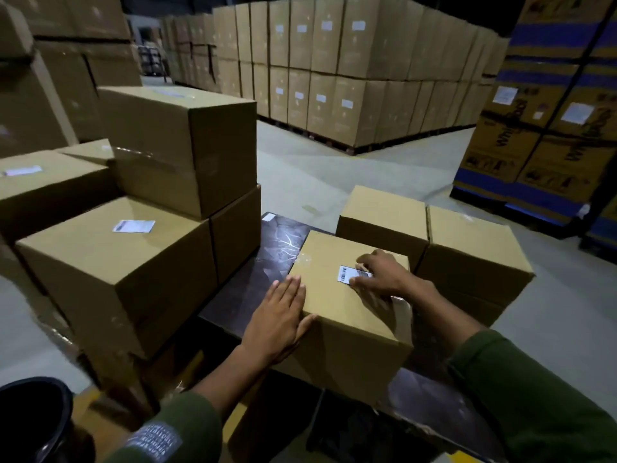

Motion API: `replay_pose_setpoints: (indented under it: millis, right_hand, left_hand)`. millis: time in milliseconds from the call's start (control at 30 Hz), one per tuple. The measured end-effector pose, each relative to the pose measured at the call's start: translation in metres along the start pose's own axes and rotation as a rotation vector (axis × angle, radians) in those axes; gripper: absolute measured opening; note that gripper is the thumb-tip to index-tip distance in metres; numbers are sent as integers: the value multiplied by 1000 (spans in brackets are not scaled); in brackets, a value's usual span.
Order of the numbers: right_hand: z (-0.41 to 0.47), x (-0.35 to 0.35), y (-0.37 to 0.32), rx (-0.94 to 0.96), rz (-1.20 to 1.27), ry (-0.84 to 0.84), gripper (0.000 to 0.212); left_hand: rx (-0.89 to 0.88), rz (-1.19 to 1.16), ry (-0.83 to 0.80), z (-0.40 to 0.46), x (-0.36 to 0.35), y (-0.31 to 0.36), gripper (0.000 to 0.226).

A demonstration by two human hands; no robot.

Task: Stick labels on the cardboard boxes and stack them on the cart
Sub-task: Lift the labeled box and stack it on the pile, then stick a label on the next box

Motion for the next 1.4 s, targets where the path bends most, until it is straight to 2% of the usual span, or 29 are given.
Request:
replay_pose_setpoints:
  millis: [100,333,533,667,767,867,1000,1033,1233,1400]
  right_hand:
    - [10,-2,0,14,-92,-60,54]
    - [28,7,-4,42,-193,-147,51]
    - [38,9,-13,-6,-230,-233,41]
    - [35,14,-19,-27,-197,-209,45]
    - [30,24,-20,-22,-173,-138,36]
    - [16,40,-17,-16,1,-71,26]
    - [-22,40,-5,-115,782,-9,21]
    - [-30,30,-2,-146,892,-5,22]
    - [-23,-16,5,-142,829,92,26]
    - [-9,-21,-26,-23,749,26,29]
  left_hand:
    - [0,-1,42,-1,-2,0,76]
    - [3,-23,86,1,-7,0,76]
    - [11,-26,114,-1,-6,-1,76]
    - [16,-24,121,-2,-5,0,76]
    - [19,-21,112,-1,-6,-1,77]
    - [21,-16,105,-1,-7,-1,75]
    - [35,8,105,0,-8,-2,71]
    - [35,10,105,0,-8,-2,70]
    - [33,19,110,0,-8,-1,69]
    - [35,35,96,0,-11,-3,70]
Point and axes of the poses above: each hand's wrist, its own z-axis towards the middle knuckle, its own x-axis out of the back of the hand, y = z × x, the point moved 6 cm from there along z, towards the middle knuckle, and after that the axes turned 10 degrees about -x, right-handed, at the moved point
